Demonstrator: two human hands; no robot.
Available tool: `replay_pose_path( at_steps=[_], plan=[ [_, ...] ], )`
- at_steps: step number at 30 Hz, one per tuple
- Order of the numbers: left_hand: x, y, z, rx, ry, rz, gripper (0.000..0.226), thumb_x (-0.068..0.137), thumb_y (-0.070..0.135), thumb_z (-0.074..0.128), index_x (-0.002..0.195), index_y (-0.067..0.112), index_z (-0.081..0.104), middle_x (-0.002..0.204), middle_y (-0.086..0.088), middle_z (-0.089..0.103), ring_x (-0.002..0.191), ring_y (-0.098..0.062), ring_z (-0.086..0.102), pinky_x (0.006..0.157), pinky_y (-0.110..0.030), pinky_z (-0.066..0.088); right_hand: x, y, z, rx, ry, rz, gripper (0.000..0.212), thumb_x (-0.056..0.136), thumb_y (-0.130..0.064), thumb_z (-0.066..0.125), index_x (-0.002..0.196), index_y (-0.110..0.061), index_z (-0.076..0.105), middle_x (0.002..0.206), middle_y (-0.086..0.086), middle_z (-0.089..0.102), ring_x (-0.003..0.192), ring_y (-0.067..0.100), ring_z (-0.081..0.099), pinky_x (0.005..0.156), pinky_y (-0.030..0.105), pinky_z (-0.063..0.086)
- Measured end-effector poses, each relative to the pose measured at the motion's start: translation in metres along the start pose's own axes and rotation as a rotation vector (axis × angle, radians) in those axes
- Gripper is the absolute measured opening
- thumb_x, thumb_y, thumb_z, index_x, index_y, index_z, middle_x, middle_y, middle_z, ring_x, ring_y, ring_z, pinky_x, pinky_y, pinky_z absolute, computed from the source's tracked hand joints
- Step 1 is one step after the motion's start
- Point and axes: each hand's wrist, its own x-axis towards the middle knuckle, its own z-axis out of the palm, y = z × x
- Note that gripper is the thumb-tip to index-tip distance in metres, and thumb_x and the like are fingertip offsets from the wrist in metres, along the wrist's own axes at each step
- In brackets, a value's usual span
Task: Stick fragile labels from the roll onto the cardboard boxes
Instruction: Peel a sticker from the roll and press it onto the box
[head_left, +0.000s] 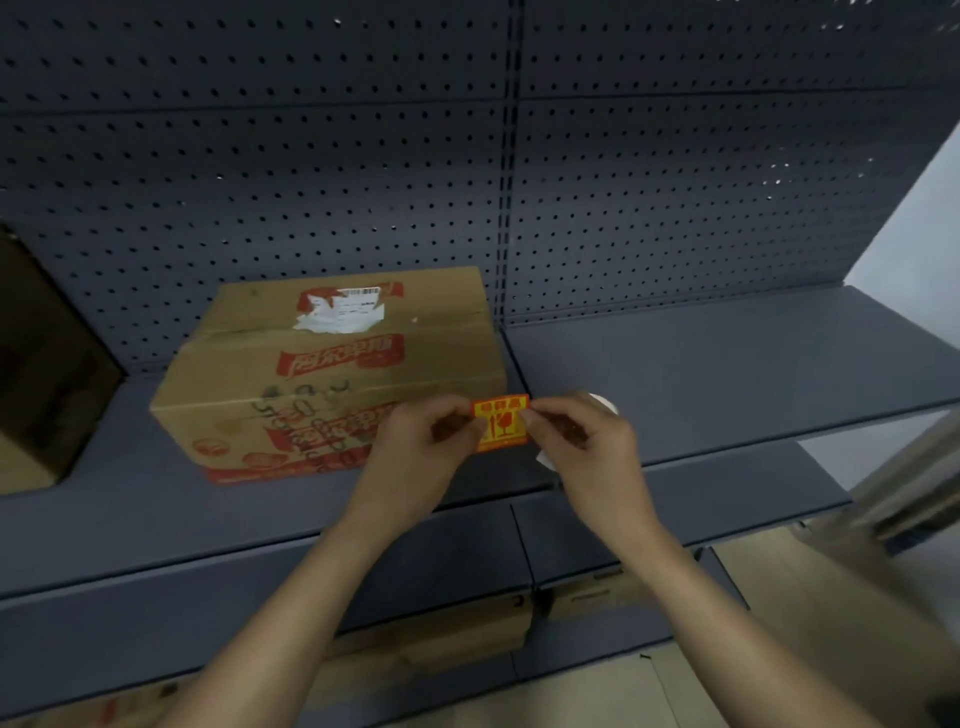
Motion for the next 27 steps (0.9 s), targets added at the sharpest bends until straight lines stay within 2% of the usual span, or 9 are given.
replay_pose_path(
  at_steps=[3, 6, 9, 11, 14, 17, 20, 24, 27],
  plan=[
    [-0.005, -0.001, -0.007, 0.038, 0.03, 0.002, 0.021, 0.093, 0.016, 0.065, 0.073, 0.009, 0.064, 0.065, -0.01, 0.056, 0.058, -0.007, 0.046, 0.057, -0.026, 0.034, -0.001, -0.004, 0.006, 0.031, -0.024, -0.005, 0.006, 0.088, -0.014, 0.073, 0.094, -0.013, 0.076, 0.086, -0.007, 0.069, 0.082, 0.01, 0.065, 0.074, 0.026, 0.054],
    [-0.011, 0.0, -0.012, 0.048, 0.081, -0.014, 0.025, 0.093, 0.021, 0.065, 0.068, 0.019, 0.066, 0.057, 0.007, 0.053, 0.054, -0.003, 0.045, 0.055, -0.024, 0.032, -0.002, -0.007, 0.013, -0.01, -0.031, -0.06, 0.007, 0.089, -0.015, 0.072, 0.094, -0.012, 0.076, 0.088, -0.006, 0.069, 0.083, 0.008, 0.065, 0.073, 0.021, 0.052],
    [-0.016, 0.0, -0.014, 0.076, 0.124, -0.034, 0.027, 0.094, 0.029, 0.063, 0.067, 0.025, 0.064, 0.061, 0.008, 0.057, 0.058, -0.002, 0.048, 0.058, -0.027, 0.036, -0.004, -0.006, 0.02, -0.062, -0.041, -0.119, 0.006, 0.09, -0.014, 0.07, 0.094, -0.012, 0.074, 0.088, -0.006, 0.067, 0.082, 0.006, 0.063, 0.071, 0.019, 0.05],
    [-0.018, -0.002, -0.017, 0.122, 0.164, -0.078, 0.017, 0.089, 0.042, 0.061, 0.081, 0.028, 0.065, 0.072, 0.013, 0.066, 0.075, -0.001, 0.058, 0.069, -0.028, 0.046, -0.004, -0.005, 0.022, -0.053, -0.023, -0.126, 0.004, 0.09, -0.012, 0.07, 0.093, -0.012, 0.073, 0.088, -0.007, 0.065, 0.08, 0.007, 0.061, 0.07, 0.017, 0.048],
    [-0.021, 0.0, -0.027, 0.214, 0.237, -0.121, 0.031, 0.082, 0.054, 0.058, 0.106, 0.036, 0.067, 0.086, 0.021, 0.07, 0.094, -0.008, 0.064, 0.088, -0.033, 0.051, 0.001, -0.001, 0.019, -0.01, -0.023, -0.077, 0.002, 0.09, -0.011, 0.07, 0.09, -0.012, 0.072, 0.083, -0.001, 0.065, 0.073, 0.013, 0.058, 0.065, 0.02, 0.047],
    [-0.02, 0.006, -0.033, 0.378, 0.312, 0.098, 0.023, 0.087, 0.041, 0.065, 0.104, 0.026, 0.07, 0.093, 0.012, 0.069, 0.092, -0.011, 0.064, 0.081, -0.034, 0.052, 0.008, 0.008, 0.02, 0.052, -0.096, 0.035, 0.006, 0.09, -0.009, 0.069, 0.088, -0.014, 0.073, 0.077, 0.009, 0.062, 0.068, 0.02, 0.054, 0.062, 0.023, 0.044],
    [-0.005, -0.01, -0.035, 0.63, 0.352, 0.345, 0.039, 0.084, 0.039, 0.065, 0.114, 0.014, 0.069, 0.112, -0.005, 0.064, 0.115, -0.031, 0.053, 0.096, -0.043, 0.044, 0.012, 0.014, 0.025, 0.112, -0.122, 0.098, 0.008, 0.091, -0.011, 0.069, 0.088, -0.018, 0.073, 0.076, 0.012, 0.061, 0.067, 0.023, 0.052, 0.064, 0.025, 0.043],
    [0.011, -0.027, -0.036, 0.837, 0.219, 0.26, 0.066, 0.084, 0.058, 0.056, 0.135, 0.017, 0.058, 0.14, -0.007, 0.052, 0.142, -0.036, 0.032, 0.119, -0.06, 0.013, 0.018, 0.018, 0.03, 0.139, -0.123, 0.134, 0.006, 0.092, -0.014, 0.068, 0.093, -0.014, 0.074, 0.075, 0.01, 0.063, 0.069, 0.018, 0.053, 0.065, 0.023, 0.045],
    [0.017, -0.035, -0.033, 0.881, 0.205, 0.229, 0.067, 0.084, 0.065, 0.051, 0.132, 0.019, 0.061, 0.139, -0.004, 0.056, 0.136, -0.03, 0.044, 0.118, -0.057, 0.019, 0.02, 0.018, 0.032, 0.15, -0.113, 0.154, 0.006, 0.092, -0.013, 0.068, 0.091, -0.017, 0.073, 0.07, 0.007, 0.059, 0.067, 0.015, 0.051, 0.062, 0.018, 0.043]
  ],
)
